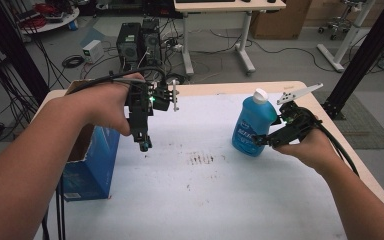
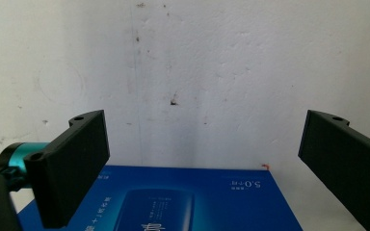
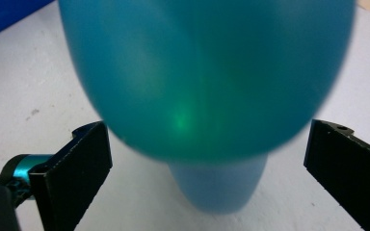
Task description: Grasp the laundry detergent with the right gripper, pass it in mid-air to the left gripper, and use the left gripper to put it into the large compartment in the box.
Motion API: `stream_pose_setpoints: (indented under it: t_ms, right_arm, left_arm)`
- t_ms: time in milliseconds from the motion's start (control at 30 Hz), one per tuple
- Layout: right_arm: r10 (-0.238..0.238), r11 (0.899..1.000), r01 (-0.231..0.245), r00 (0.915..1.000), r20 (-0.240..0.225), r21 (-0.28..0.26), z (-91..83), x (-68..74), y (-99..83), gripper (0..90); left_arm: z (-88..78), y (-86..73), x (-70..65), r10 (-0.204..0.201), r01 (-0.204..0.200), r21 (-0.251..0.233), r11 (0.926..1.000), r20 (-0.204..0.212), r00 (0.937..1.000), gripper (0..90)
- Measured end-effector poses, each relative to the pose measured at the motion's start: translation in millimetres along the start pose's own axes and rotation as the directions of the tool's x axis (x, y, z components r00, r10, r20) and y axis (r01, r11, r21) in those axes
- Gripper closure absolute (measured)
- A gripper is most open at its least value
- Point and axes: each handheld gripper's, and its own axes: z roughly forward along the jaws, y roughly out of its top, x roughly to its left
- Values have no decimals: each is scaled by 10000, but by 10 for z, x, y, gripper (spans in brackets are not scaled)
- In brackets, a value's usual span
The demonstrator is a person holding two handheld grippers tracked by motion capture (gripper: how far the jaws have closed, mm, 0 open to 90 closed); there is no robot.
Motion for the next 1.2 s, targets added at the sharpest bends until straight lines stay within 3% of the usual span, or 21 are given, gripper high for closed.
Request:
stream_pose_setpoints:
  t_ms: [500,1200]
  right_arm:
    - [140,9962,-136,9999,48,-866,125,25,-44,18]
    - [435,9819,-361,9984,360,-1860,232,9,-147,48]
  left_arm:
    - [5,6,11,69,-69,-36,10000,-14,10000,37]
    - [29,34,32,120,-120,-75,9999,11,9999,37]
